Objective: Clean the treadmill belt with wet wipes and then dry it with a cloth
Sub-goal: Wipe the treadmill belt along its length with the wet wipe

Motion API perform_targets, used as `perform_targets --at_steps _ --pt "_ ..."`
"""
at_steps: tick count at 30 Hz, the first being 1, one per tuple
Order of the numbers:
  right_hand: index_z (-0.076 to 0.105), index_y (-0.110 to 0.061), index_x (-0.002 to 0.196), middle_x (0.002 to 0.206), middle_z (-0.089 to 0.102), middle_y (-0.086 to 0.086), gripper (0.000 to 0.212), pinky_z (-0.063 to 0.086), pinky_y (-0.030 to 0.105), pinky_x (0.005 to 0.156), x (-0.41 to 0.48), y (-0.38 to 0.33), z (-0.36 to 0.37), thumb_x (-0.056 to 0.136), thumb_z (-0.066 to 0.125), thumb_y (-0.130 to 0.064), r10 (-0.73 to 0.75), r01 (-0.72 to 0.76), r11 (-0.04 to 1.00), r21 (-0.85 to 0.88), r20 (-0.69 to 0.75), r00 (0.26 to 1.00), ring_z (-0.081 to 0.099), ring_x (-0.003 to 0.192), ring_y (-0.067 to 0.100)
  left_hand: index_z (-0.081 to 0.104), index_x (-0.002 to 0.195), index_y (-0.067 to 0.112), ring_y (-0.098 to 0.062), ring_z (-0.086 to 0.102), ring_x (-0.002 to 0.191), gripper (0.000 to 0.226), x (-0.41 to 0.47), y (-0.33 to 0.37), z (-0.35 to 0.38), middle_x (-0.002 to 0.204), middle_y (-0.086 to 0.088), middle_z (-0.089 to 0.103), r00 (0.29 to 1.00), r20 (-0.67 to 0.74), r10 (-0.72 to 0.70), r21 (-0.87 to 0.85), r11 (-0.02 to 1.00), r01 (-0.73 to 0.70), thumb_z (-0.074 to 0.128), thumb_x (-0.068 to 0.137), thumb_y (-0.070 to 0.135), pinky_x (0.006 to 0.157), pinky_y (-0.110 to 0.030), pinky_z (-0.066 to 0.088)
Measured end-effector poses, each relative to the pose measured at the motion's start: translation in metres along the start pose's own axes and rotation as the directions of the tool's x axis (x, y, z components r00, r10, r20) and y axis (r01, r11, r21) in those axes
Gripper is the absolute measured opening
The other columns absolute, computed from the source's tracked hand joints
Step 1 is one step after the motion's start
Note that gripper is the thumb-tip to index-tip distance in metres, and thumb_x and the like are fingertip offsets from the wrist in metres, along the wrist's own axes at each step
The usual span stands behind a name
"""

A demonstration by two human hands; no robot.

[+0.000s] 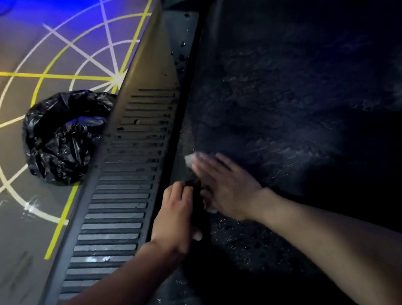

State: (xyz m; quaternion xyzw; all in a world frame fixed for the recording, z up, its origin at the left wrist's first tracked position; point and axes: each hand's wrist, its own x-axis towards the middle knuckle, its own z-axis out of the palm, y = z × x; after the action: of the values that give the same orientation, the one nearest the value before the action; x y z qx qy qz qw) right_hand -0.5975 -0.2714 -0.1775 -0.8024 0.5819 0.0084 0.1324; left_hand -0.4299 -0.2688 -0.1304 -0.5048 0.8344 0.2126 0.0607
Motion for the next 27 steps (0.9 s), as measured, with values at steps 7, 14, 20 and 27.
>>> perform_targets --at_steps 7,14,20,27 --pt "0.004 -0.003 0.157 0.166 -0.004 0.013 0.067 -0.002 0.044 0.123 0.022 -0.019 0.004 0.1 0.003 -0.038 -0.001 0.0 1.0 -0.012 -0.074 0.997 -0.01 0.153 0.024 0.048 0.109 0.014 -0.011 0.027 0.096 0.069 -0.005 -0.007 0.008 0.112 0.005 0.031 0.997 -0.08 0.009 -0.038 0.999 -0.012 0.084 0.051 0.018 0.089 -0.026 0.039" --pt "0.001 -0.003 0.156 0.165 -0.01 0.012 0.068 -0.003 0.044 0.123 0.019 -0.042 0.001 0.102 0.027 -0.034 -0.066 0.066 0.996 0.056 0.0 0.998 -0.014 0.152 0.024 0.037 0.112 0.013 -0.014 0.037 0.107 0.082 -0.008 -0.011 0.011 0.123 0.003 0.024 0.992 -0.106 -0.068 -0.222 0.974 0.043 0.087 0.047 0.007 0.087 -0.021 0.041" --pt "-0.007 -0.007 0.157 0.165 -0.014 0.011 0.071 -0.009 0.042 0.123 0.015 -0.051 -0.005 0.103 0.022 -0.043 0.205 -0.205 0.978 0.045 0.001 0.979 -0.019 0.151 0.021 0.029 0.098 0.018 -0.012 0.032 0.103 0.077 -0.008 -0.012 0.011 0.112 0.007 0.018 0.992 -0.109 -0.07 -0.24 0.97 0.042 0.088 0.05 0.006 0.084 -0.018 0.035" --pt "-0.004 -0.007 0.157 0.165 -0.014 0.01 0.064 -0.009 0.043 0.122 0.0 -0.029 -0.011 0.105 0.014 -0.039 0.177 -0.176 0.984 -0.04 0.012 0.984 -0.02 0.151 0.022 0.032 0.1 0.013 -0.021 0.037 0.111 0.082 -0.003 -0.01 0.01 0.122 -0.006 0.028 0.989 -0.101 -0.109 -0.205 0.975 0.087 0.091 0.044 0.006 0.093 -0.028 0.04"
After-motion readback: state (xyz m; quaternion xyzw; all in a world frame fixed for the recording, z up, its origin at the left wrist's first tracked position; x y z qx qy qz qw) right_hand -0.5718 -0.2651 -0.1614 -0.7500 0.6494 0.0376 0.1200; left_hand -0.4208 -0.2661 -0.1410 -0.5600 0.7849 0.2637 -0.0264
